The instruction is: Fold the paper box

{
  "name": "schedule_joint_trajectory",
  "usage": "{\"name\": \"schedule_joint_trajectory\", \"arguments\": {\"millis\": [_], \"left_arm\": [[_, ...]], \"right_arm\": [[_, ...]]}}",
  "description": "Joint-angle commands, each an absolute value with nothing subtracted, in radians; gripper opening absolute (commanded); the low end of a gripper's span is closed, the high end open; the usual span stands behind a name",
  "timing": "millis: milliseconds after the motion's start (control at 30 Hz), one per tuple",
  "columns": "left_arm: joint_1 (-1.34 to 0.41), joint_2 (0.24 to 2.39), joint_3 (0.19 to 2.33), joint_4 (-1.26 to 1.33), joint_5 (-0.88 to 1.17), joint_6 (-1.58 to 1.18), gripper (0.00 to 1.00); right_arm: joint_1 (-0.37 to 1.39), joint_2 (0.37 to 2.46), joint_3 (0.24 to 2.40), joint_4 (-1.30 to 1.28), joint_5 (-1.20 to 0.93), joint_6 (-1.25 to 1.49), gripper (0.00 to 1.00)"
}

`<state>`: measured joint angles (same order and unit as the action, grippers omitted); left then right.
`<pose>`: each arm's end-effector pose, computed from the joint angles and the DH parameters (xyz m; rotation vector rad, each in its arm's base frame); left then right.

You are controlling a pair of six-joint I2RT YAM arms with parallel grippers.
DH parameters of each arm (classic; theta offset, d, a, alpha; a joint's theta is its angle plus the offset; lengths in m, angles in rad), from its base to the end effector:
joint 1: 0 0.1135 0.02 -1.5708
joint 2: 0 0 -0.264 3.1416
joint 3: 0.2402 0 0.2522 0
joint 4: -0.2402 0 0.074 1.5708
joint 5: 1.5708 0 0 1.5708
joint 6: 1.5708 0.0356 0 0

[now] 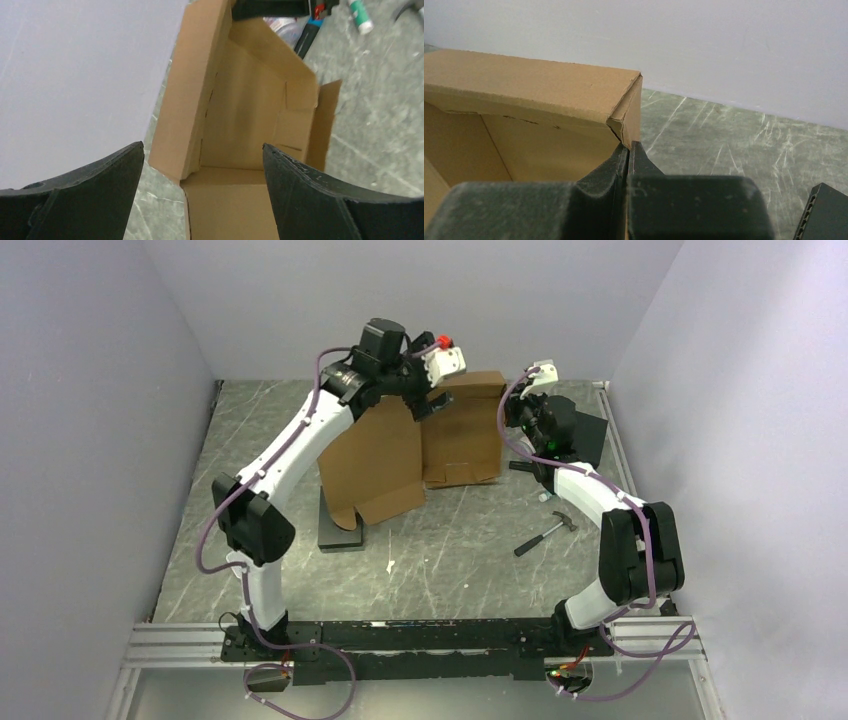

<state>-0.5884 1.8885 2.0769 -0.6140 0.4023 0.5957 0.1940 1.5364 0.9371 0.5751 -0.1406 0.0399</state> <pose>0.3492 -0.2498 0.4250 1.3108 1.4862 -0.3960 0.3486 0.0736 0.2861 -0.2326 1.5855 0.2939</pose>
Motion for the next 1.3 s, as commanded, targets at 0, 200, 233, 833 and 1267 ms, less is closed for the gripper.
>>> {"name": "schedule_joint_trajectory", "arguments": {"millis": [0, 200, 233, 833, 1267], "left_arm": [[-0.610, 1.904, 2.090, -0.516, 0.401, 0.806, 0.90], [-0.629, 1.968, 2.079, -0.434, 0.372, 0.853, 0.76], [-0.636, 1.982, 2.078, -0.430, 0.361, 0.868, 0.73], [-0.669, 2.066, 1.995, -0.313, 0.195, 1.017, 0.39], [-0.703, 2.114, 1.948, -0.189, 0.055, 1.117, 0.23]], "right_arm": [[0.206, 1.498, 0.962, 0.598, -0.169, 0.037, 0.00], [0.214, 1.503, 0.961, 0.600, -0.163, 0.032, 0.00], [0.215, 1.505, 0.960, 0.600, -0.163, 0.032, 0.00], [0.219, 1.499, 0.957, 0.598, -0.165, 0.054, 0.00], [0.219, 1.493, 0.948, 0.612, -0.189, 0.070, 0.00]]}}
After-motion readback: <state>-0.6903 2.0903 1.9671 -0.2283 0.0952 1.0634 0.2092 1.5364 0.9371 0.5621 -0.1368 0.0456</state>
